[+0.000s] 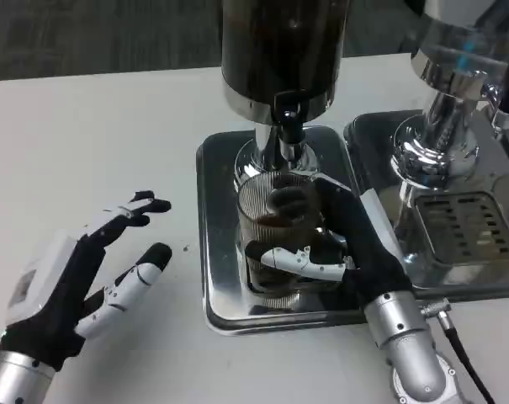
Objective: Grasp the cup under the faucet to collect the drink, then remove the cup.
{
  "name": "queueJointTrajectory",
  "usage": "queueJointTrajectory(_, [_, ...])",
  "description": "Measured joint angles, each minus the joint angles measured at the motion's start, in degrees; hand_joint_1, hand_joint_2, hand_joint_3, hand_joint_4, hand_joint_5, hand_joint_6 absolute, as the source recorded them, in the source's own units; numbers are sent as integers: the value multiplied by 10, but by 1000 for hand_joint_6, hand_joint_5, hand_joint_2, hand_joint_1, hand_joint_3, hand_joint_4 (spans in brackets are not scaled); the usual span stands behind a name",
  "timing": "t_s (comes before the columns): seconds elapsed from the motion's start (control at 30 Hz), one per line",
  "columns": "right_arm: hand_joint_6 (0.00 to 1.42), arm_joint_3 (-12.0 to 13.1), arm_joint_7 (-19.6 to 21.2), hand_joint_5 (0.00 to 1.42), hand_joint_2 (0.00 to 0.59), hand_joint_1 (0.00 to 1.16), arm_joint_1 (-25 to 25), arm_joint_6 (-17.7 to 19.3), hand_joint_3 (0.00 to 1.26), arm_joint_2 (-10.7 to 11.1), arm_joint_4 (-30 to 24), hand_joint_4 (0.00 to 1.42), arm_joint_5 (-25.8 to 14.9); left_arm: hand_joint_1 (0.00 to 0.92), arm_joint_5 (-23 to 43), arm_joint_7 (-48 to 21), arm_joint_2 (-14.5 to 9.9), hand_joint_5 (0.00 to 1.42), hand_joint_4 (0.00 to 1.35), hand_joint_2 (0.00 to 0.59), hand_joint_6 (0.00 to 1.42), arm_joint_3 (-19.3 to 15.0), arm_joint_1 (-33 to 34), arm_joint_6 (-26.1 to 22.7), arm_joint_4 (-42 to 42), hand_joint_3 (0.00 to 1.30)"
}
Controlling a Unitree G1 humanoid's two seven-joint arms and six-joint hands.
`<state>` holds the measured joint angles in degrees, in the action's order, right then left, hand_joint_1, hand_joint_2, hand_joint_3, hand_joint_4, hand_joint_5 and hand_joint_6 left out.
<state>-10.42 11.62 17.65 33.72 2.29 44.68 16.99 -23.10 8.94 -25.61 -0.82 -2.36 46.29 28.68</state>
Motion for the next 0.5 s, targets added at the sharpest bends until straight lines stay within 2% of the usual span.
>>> queueJointTrajectory(0.1, [754,0,11,615,170,1050,-4,0,465,1,-6,552,8,0,0,0,-1,230,148,239,114,0,2,0,0,312])
queueJointTrajectory(0.5, [828,0,42,664,163,1068,-42,5,502,1,-39,586,20,0,1,-1,-2,221,142,239,107,16,8,0,11,312])
